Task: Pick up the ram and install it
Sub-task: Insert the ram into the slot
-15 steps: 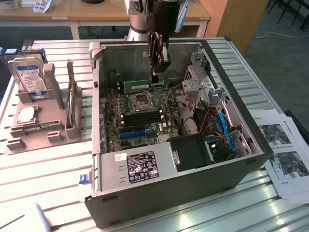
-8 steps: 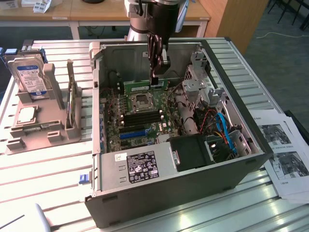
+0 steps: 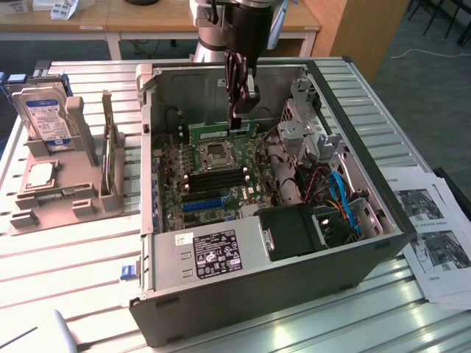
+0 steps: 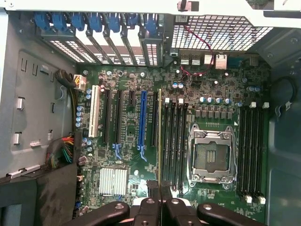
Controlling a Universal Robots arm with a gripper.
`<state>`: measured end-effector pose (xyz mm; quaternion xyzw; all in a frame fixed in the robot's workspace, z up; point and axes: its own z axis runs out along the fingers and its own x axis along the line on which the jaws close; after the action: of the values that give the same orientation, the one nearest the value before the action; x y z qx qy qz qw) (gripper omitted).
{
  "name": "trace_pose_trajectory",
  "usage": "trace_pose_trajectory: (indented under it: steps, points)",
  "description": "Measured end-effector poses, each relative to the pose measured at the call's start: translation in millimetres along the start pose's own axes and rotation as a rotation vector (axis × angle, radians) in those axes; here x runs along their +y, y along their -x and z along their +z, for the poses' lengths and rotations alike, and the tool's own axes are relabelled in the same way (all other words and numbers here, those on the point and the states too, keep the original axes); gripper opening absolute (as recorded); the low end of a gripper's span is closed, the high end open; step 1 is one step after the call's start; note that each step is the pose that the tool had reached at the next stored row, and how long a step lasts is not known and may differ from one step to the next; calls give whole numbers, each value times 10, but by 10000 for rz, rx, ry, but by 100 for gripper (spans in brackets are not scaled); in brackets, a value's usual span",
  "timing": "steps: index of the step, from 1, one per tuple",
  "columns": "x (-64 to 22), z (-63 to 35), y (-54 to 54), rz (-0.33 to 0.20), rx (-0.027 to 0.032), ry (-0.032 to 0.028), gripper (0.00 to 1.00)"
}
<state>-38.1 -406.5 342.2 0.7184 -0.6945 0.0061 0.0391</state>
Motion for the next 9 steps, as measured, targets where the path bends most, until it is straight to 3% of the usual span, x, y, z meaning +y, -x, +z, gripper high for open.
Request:
trace_pose_trajectory:
  steps: [9]
  points:
    - [-5, 106, 7, 0, -1, 0, 12]
